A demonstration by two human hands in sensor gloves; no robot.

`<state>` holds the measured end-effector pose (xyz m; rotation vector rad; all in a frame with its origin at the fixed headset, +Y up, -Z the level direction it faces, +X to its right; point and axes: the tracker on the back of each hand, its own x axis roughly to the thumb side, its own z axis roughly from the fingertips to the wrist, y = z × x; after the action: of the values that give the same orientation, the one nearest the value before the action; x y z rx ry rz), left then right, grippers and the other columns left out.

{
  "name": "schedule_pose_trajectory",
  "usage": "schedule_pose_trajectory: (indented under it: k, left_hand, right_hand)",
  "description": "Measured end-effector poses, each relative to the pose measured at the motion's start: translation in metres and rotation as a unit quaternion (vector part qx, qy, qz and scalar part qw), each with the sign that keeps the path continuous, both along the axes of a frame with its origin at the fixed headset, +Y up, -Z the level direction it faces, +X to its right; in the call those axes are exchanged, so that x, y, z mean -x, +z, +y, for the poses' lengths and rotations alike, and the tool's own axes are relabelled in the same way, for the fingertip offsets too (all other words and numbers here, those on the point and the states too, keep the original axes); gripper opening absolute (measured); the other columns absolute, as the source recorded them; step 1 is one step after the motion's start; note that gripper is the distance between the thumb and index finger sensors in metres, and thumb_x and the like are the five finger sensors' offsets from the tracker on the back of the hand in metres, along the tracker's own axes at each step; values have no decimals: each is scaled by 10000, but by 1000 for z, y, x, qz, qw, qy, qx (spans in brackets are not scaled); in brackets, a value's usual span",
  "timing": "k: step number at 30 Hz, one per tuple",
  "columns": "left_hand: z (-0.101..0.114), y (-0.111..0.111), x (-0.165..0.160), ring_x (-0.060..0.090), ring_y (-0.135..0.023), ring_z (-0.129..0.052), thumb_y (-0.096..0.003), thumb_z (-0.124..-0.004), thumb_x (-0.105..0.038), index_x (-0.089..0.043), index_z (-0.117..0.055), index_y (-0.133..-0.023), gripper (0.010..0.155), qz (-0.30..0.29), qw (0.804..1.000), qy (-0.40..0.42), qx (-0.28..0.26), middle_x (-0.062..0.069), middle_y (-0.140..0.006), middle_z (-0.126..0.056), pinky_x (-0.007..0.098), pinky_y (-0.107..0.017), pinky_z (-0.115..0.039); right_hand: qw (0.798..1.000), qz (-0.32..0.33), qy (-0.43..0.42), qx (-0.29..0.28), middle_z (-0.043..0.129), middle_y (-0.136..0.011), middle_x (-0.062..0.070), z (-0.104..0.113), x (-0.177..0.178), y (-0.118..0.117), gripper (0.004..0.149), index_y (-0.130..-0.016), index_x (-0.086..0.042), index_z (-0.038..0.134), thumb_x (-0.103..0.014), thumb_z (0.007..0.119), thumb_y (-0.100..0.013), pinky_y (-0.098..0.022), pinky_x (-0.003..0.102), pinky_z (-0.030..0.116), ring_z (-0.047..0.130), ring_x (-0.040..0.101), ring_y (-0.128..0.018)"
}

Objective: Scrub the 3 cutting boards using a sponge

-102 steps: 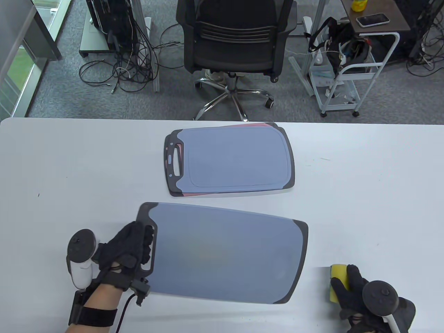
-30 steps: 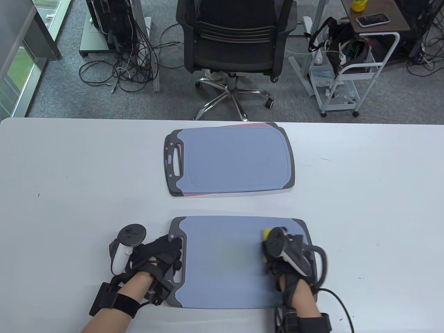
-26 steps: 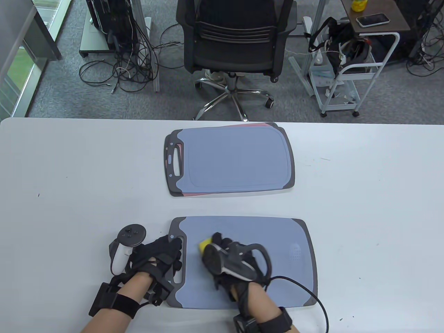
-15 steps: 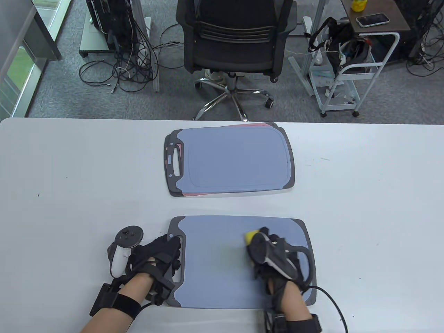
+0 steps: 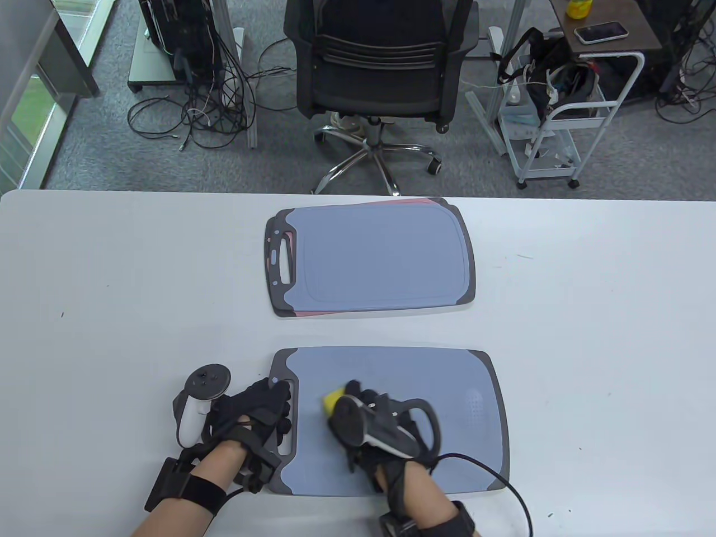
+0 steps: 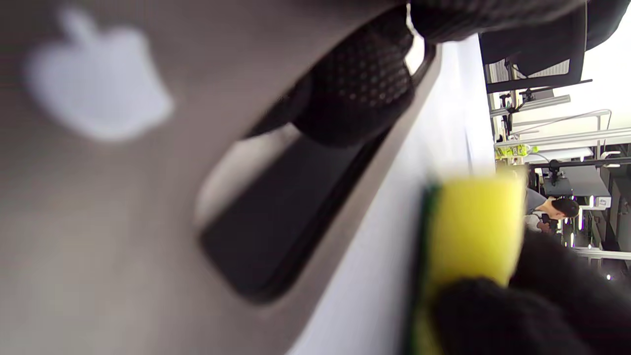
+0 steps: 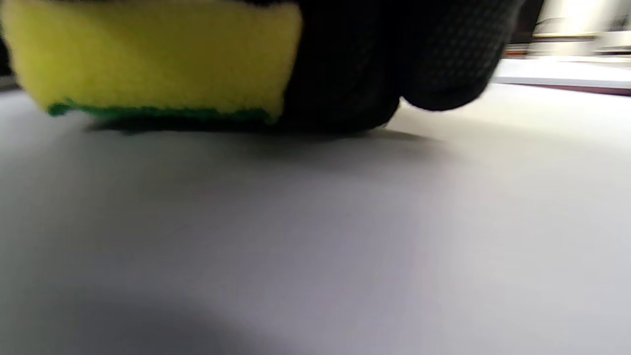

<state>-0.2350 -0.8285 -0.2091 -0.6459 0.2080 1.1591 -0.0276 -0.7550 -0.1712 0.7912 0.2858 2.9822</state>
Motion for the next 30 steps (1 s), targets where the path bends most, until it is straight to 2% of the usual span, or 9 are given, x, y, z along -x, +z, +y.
schedule_pose_trajectory:
  k: [4,8,14,16,18,20,25,28,30]
  left_hand:
    - [0,0,2,25,-430,-1093,-597,-680,-564,-176,-697,-962,533,-7,1000,7,4,-58,-731,-916,261,-323,-1008]
    - [1,-1,1,15,-427,-1095,-598,-678,-570,-174,-700,-960,537,-12,1000,-3,-1,-61,-727,-918,253,-313,-1012]
    - [1,-2,1,13,-422,-1094,-598,-679,-572,-173,-700,-959,539,-13,1000,-7,-3,-61,-724,-919,249,-310,-1010]
    - [0,-2,1,10,-422,-1093,-598,-677,-576,-176,-700,-959,539,-13,1000,-8,-4,-62,-724,-918,247,-309,-1009]
    - [1,-1,0,4,-417,-1090,-596,-677,-580,-182,-700,-957,538,-11,1000,-16,-7,-69,-720,-917,242,-303,-1007]
    - [1,-1,0,-3,-409,-1089,-594,-679,-582,-184,-703,-954,538,-9,1000,-22,-10,-74,-714,-919,235,-296,-1006]
    - [2,-1,0,5,-417,-1090,-595,-681,-579,-180,-699,-958,539,-11,1000,-15,-7,-69,-720,-917,241,-303,-1006]
    - [2,-1,0,10,-425,-1090,-596,-681,-575,-179,-694,-961,539,-13,1000,-11,-6,-65,-727,-914,244,-310,-1005]
    - [2,-1,0,17,-425,-1091,-595,-684,-571,-175,-695,-962,540,-15,1000,-8,-5,-60,-727,-915,249,-312,-1005]
  right_hand:
    - [999,27,24,-31,832,-766,54,1,12,8,743,-1068,-159,608,-631,672,-497,-452,397,822,919,155,-509]
    - [992,-123,34,-26,830,-771,58,-5,-71,-19,725,-1067,-180,619,-618,699,-495,-452,414,814,916,175,-513]
    - [895,-443,44,30,811,-783,89,-18,-243,-33,724,-1063,-129,615,-588,705,-510,-461,432,793,902,199,-529]
    - [886,-462,-4,28,816,-773,92,-21,-258,-27,729,-1060,-112,636,-588,717,-514,-451,432,795,905,201,-514]
    - [892,-452,-1,1,826,-749,170,-20,-244,-30,735,-1039,-42,664,-543,755,-509,-434,474,783,908,252,-495]
    - [928,-359,99,-15,832,-747,121,-16,-201,-39,728,-1037,-57,637,-567,680,-519,-435,428,808,917,200,-493]
    - [993,-119,-2,0,834,-737,130,-5,-57,-24,745,-1044,-71,630,-585,700,-508,-432,432,806,916,202,-486]
    - [998,29,34,-39,828,-749,101,-1,15,11,753,-1054,-97,607,-607,674,-504,-443,415,814,917,180,-497]
    - [995,43,52,-79,849,-733,75,-1,26,20,759,-1041,-100,630,-620,666,-490,-433,404,830,932,165,-483]
